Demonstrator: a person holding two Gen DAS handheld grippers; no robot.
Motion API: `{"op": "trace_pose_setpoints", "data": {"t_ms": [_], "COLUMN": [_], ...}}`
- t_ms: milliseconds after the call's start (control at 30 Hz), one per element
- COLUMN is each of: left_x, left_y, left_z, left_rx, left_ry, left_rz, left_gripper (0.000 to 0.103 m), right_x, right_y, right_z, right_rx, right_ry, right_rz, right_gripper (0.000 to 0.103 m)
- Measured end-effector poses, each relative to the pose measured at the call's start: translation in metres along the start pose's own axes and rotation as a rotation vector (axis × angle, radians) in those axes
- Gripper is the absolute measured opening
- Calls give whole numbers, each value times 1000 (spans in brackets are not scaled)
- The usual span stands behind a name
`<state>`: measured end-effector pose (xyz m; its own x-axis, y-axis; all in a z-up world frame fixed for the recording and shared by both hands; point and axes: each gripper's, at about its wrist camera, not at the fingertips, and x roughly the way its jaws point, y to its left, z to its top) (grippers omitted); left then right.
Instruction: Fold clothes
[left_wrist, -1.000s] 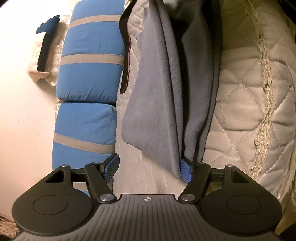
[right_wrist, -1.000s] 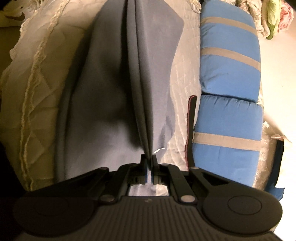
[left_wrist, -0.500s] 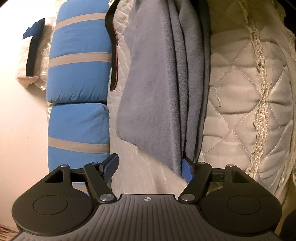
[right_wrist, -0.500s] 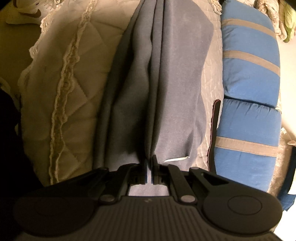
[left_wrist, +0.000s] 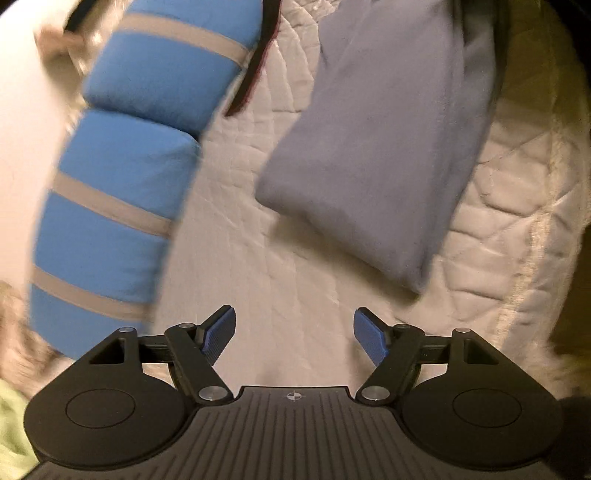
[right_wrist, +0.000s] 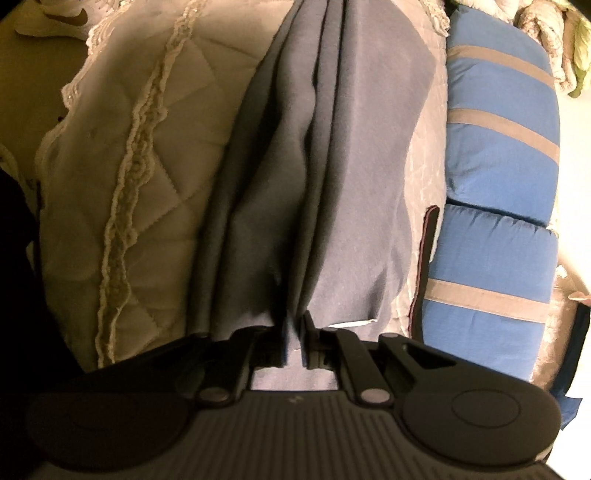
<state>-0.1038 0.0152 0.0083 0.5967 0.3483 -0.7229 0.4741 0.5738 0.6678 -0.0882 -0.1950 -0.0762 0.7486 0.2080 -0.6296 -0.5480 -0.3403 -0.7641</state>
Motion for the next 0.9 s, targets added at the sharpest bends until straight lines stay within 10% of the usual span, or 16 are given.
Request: {"op": "trace_pose_setpoints", "data": {"t_ms": [200,433,633,767,900], "left_x": [4,56,109,135,150], "left_y": [64,105,111,113,119], "left_z": [-11,-23,-31,-38,-41], "left_rx": [-498,-957,-1171,-1245,-1267], "left_ry": [-98,-110,-89,-111,-123], "left_rz": [-313,-628,-834,-914,-923], "left_gripper": [70,69,68,65,52], "right_x": [-24,-52,-32,-18,-9], "right_y": [-21,-62,-105,-119,-113], "right_z": [1,30,44,23,9], "right_rx": [105,441,868,1199,1230], "right_ry": [-60,-211,-256,-392,-374], "right_rz": [-26,-139,-313,-205,-193], "right_gripper": [77,98,103,103,103]}}
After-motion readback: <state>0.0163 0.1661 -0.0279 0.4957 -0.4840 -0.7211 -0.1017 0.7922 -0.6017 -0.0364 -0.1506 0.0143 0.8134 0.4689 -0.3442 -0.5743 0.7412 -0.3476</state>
